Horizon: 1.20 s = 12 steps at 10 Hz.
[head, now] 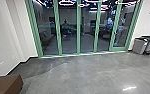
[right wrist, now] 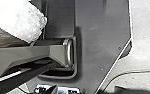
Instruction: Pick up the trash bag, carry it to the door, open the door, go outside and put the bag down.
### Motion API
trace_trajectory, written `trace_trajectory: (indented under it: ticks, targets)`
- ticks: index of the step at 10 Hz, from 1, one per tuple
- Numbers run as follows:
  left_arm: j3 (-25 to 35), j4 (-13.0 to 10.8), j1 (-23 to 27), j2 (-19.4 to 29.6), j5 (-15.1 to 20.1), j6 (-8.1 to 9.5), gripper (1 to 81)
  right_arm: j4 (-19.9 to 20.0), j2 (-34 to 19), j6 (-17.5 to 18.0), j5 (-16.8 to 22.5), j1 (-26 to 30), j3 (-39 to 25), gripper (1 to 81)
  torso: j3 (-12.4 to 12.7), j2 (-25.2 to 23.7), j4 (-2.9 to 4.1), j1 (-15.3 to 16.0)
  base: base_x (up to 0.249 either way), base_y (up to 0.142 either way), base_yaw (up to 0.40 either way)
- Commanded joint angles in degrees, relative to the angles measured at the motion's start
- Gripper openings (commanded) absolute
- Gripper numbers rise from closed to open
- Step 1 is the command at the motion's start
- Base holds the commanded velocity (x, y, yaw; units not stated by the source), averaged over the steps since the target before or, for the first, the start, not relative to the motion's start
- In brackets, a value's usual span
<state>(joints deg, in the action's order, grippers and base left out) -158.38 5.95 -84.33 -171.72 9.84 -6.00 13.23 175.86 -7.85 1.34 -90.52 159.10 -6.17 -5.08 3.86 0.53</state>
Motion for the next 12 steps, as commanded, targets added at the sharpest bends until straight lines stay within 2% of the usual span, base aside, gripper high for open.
trace_trajectory:
  ticks: [1, 9, 12]
  targets:
    - [0.00, -0.15, 2.90, 0.32, 4.05, -0.33, 1.0, -0.31, 0.39, -0.15, 3.76, 2.13, -0.20, 81.1, 0.00, 0.00, 0.00, 0.00, 0.133, -0.069, 0.000]
    - [0.09, -0.15, 2.90, 0.41, 4.05, -0.42, 1.0, -0.48, 0.57, -0.24, 3.76, 2.30, -0.29, 81.1, 0.00, 0.02, 0.00, -0.02, 0.135, -0.088, 0.000]
    - [0.09, -0.85, 2.90, 0.41, 4.05, -0.33, 1.0, -0.66, 0.74, -0.24, 3.76, 2.31, -0.29, 81.1, 0.00, 0.02, 0.00, -0.02, 0.138, -0.088, 0.000]
